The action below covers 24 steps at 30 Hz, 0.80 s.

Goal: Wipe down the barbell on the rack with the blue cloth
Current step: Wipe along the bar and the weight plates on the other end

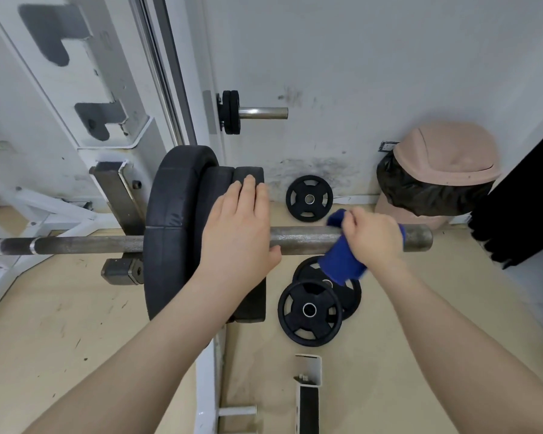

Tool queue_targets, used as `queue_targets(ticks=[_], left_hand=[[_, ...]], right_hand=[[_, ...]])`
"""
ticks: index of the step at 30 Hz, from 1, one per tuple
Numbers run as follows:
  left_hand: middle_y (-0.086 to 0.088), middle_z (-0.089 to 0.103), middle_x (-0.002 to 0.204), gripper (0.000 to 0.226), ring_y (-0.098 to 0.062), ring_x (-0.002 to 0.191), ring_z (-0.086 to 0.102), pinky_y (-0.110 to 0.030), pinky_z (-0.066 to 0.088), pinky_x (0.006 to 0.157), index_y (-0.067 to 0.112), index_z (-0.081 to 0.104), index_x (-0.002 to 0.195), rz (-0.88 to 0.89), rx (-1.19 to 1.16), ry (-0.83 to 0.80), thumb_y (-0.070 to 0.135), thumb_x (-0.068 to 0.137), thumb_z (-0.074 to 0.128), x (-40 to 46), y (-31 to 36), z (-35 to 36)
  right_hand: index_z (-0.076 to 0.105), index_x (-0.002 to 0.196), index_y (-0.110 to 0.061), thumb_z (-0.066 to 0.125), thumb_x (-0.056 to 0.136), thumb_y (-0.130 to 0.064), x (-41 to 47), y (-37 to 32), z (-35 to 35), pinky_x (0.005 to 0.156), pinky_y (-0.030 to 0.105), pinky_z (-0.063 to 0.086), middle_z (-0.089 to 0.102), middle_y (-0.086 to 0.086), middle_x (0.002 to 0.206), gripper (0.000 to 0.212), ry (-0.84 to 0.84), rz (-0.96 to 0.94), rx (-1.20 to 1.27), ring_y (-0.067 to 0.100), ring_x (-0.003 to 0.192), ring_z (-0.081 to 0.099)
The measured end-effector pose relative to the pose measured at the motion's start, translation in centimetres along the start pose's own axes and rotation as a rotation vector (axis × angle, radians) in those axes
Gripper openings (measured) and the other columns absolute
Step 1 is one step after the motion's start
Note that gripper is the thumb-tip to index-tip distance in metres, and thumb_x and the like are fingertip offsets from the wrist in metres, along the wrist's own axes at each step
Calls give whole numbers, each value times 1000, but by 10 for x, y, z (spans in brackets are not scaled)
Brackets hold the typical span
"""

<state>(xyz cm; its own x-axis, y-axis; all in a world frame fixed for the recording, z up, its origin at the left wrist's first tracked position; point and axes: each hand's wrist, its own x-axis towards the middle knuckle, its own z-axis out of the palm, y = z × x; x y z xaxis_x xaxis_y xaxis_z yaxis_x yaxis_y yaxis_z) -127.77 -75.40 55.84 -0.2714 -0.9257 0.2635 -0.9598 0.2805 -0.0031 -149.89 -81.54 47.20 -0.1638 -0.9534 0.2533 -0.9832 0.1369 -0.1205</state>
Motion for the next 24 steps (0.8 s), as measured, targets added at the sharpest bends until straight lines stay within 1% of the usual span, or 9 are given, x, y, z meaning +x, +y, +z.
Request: queue_targets(ticks=[3, 7, 9, 11, 13, 16, 19, 21, 24], left_hand=[[-15, 12, 155, 90, -30, 142, 13, -38, 14, 115, 5, 11, 146, -1, 38, -43, 43, 81, 60, 0, 3, -1], [-19, 28, 150, 85, -35, 138, 26, -43, 25, 111, 0, 25, 142, -59, 186, 4, 35, 78, 67, 0, 14, -3], [-21, 19, 152, 81, -36, 141, 14, -45, 14, 115, -2, 16, 143, -32, 251, -1, 35, 86, 58, -1, 20, -2], [-21, 23, 151, 80, -39, 140, 15, -48, 8, 114, -3, 24, 141, -9, 289, 26, 34, 82, 62, -3, 29, -1], [-21, 44, 140, 77, -42, 134, 32, -51, 9, 110, -3, 46, 131, -1, 268, 79, 30, 67, 74, -5, 41, 4], [-16, 61, 119, 69, -41, 128, 41, -54, 8, 108, 5, 47, 132, 46, 219, 122, 18, 68, 67, 1, 65, 24], [-11, 57, 123, 59, -35, 128, 39, -53, 5, 113, 11, 32, 141, 40, 188, -80, 14, 83, 42, 16, 83, 36], [-10, 52, 126, 46, -32, 123, 43, -51, 10, 114, 12, 35, 135, -2, 164, -218, 14, 89, 40, 25, 83, 53], [-9, 53, 119, 38, -30, 112, 50, -44, 27, 107, 12, 40, 127, -26, 168, -254, 13, 89, 45, 31, 79, 65]], right_hand=[[60, 86, -8, 32, 96, -32, -7, -3, 6, 77, 40, 42, 67, 13, 76, 38, 99, 97, 32, 35, 74, 59], [60, 105, -12, 37, 89, -27, -39, -32, 18, 92, 40, 41, 67, 4, 92, 32, 188, -216, 84, 26, 86, 59], [61, 105, -10, 39, 86, -22, -27, -2, 15, 85, 40, 45, 68, 8, 89, 31, 194, -286, 65, 29, 82, 61], [62, 98, -8, 40, 87, -16, -12, 40, 10, 78, 41, 45, 66, 13, 81, 26, 174, -31, 83, 34, 79, 59], [62, 92, -7, 36, 89, -14, -5, 71, 6, 85, 43, 43, 64, 14, 80, 27, 192, 188, 100, 34, 80, 57], [61, 87, -10, 36, 89, -18, -13, 55, 10, 91, 43, 40, 66, 9, 79, 27, 212, 162, 77, 29, 78, 57], [61, 111, -9, 45, 91, -19, -28, 42, 17, 106, 42, 30, 68, 8, 100, 27, 199, -83, 117, 28, 98, 60], [58, 115, -12, 33, 94, -26, -23, 62, 14, 111, 40, 19, 67, 6, 103, 36, 147, -159, 51, 26, 102, 58], [60, 109, -14, 23, 95, -30, -11, 86, 10, 113, 39, 13, 67, 5, 99, 43, 153, 98, 25, 24, 104, 57]])
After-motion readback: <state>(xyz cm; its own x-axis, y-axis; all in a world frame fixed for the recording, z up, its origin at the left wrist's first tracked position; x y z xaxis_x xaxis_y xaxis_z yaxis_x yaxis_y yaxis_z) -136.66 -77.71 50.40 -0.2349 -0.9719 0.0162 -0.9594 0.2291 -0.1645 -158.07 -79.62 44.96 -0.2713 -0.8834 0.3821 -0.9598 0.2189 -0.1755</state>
